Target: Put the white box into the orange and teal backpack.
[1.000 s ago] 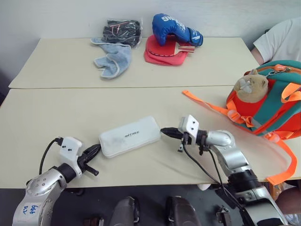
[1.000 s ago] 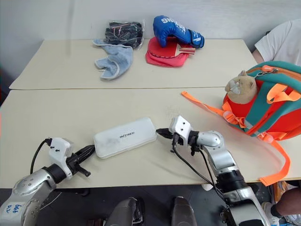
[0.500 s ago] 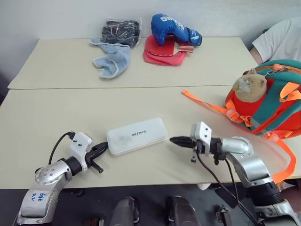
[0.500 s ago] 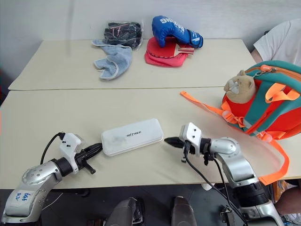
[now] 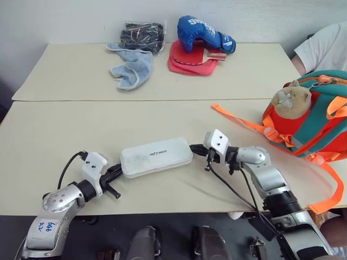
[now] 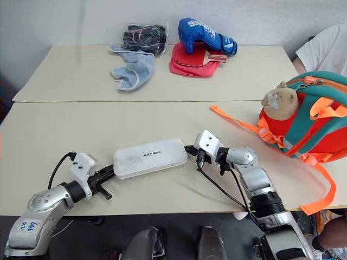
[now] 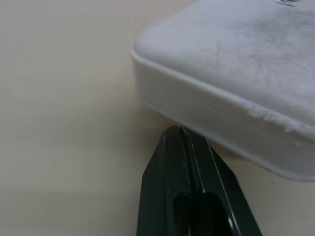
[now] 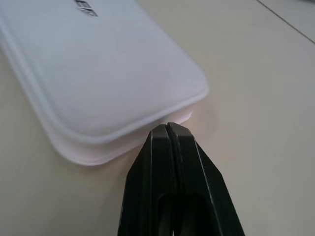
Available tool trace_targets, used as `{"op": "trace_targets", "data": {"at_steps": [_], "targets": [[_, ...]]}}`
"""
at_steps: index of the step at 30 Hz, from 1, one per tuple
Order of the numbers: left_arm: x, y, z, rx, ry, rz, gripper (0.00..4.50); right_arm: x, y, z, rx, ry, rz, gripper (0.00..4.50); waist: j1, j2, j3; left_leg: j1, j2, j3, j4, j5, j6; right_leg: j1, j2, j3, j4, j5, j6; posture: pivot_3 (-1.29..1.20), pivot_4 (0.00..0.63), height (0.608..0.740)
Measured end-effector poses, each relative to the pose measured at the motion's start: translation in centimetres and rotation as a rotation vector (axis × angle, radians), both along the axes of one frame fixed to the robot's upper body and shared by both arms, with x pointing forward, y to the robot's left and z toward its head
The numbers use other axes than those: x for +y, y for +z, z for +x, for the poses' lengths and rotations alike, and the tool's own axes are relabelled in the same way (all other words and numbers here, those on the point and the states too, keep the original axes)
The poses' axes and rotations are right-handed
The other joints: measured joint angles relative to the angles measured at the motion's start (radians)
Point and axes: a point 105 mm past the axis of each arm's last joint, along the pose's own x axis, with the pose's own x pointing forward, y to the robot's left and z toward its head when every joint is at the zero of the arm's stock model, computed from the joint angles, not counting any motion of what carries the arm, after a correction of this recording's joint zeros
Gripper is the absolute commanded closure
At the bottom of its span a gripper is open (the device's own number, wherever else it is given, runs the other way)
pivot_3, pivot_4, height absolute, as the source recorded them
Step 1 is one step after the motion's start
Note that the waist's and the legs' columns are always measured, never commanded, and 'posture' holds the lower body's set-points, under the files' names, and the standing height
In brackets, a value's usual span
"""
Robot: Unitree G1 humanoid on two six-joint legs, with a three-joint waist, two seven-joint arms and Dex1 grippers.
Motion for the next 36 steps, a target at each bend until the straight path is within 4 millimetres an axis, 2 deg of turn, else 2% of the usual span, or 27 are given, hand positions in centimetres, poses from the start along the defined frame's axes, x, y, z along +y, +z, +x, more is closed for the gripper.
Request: {"op": "trace_targets", "data": {"at_steps": [3, 7, 11, 14, 18, 21, 23, 25, 28, 33, 36], "targets": [[-0.3, 0.0, 0.3, -0.003, -0.027, 0.012, 4.47, -0.8, -0.9, -2.5, 0.075, 0.067, -0.046, 4.5, 0.004, 0.0, 0.0, 0.0, 0.0, 0.0, 0.0, 0.0, 0.0, 0.0, 0.0, 0.0, -0.001, 0.0, 0.0, 0.0, 0.15, 0.74], [-1.7, -0.2, 0.4, 0.003, -0.108, 0.031, 4.47, -1.6, -1.5, -4.5, 0.139, 0.091, -0.085, 4.5, 0.013, 0.0, 0.0, 0.001, 0.0, 0.0, 0.0, -0.001, -0.002, 0.0, 0.0, 0.0, -0.001, 0.0, 0.0, 0.0, 0.15, 0.74], [-1.9, -0.4, 0.1, 0.018, -0.134, 0.044, 4.47, -2.0, -1.7, -5.0, 0.166, 0.08, -0.094, 4.5, 0.018, 0.0, 0.0, 0.001, 0.0, 0.0, 0.0, -0.001, -0.002, 0.0, -0.001, 0.001, -0.002, 0.0, 0.0, 0.0, 0.15, 0.74], [-1.0, -0.4, -0.5, 0.022, -0.096, 0.037, 4.47, -2.6, -1.4, -4.6, 0.151, 0.039, -0.091, 4.5, 0.012, 0.0, 0.0, 0.001, 0.001, 0.0, -0.001, -0.001, -0.002, -0.001, 0.0, 0.001, -0.002, 0.0, 0.0, 0.0, 0.15, 0.74], [1.6, -0.4, -1.8, 0.044, 0.016, 0.014, 4.47, -3.9, -1.5, -3.5, 0.144, -0.04, -0.086, 4.5, 0.0, 0.0, 0.0, 0.001, 0.002, 0.0, -0.001, -0.001, -0.002, -0.001, 0.0, 0.001, -0.002, 0.0, -0.001, 0.0, 0.15, 0.74], [2.7, -0.3, -2.3, 0.059, 0.081, -0.05, 4.47, -4.6, -1.4, -2.5, 0.126, -0.076, -0.094, 4.5, -0.005, 0.0, 0.0, 0.001, 0.001, 0.0, -0.001, -0.001, -0.002, 0.0, 0.0, 0.001, -0.002, 0.0, -0.001, 0.0, 0.15, 0.74], [2.5, 0.1, -2.2, 0.054, 0.114, -0.147, 4.47, -4.9, -1.1, -1.4, 0.093, -0.104, -0.101, 4.5, -0.005, 0.0, 0.0, 0.001, 0.001, 0.0, 0.0, -0.001, -0.002, 0.0, 0.0, 0.001, -0.002, 0.0, -0.001, 0.0, 0.15, 0.74], [1.3, 1.3, -1.6, 0.021, 0.109, -0.245, 4.47, -5.0, -0.7, 0.0, 0.052, -0.148, -0.097, 4.5, 0.0, 0.0, 0.0, 0.001, 0.001, -0.001, 0.001, -0.001, -0.002, 0.0, 0.0, 0.001, -0.001, 0.0, -0.001, 0.0, 0.15, 0.74], [0.3, 2.7, -0.9, -0.009, 0.092, -0.276, 4.47, -5.0, -0.5, 1.3, 0.017, -0.182, -0.097, 4.5, 0.004, 0.0, 0.0, 0.001, 0.001, 0.0, 0.001, 0.0, -0.002, 0.0, 0.0, 0.001, -0.001, 0.0, -0.001, 0.0, 0.15, 0.74], [-0.4, 1.3, -1.1, 0.076, 0.082, -0.269, 4.47, -4.3, -0.3, 2.1, 0.0, -0.166, -0.093, 4.5, -0.005, 0.0, -0.001, 0.001, 0.001, 0.001, 0.0, 0.0, -0.001, 0.0, 0.001, -0.001, 0.0, 0.0, -0.001, 0.0, 0.15, 0.74], [-0.7, 1.2, -0.8, 0.082, 0.071, -0.259, 4.47, -3.5, -0.4, 1.9, 0.005, -0.13, -0.09, 4.5, -0.006, 0.0, 0.0, 0.001, 0.001, 0.0, 0.0, 0.0, -0.001, 0.0, 0.001, -0.001, 0.0, 0.0, -0.001, 0.0, 0.15, 0.74]]}}
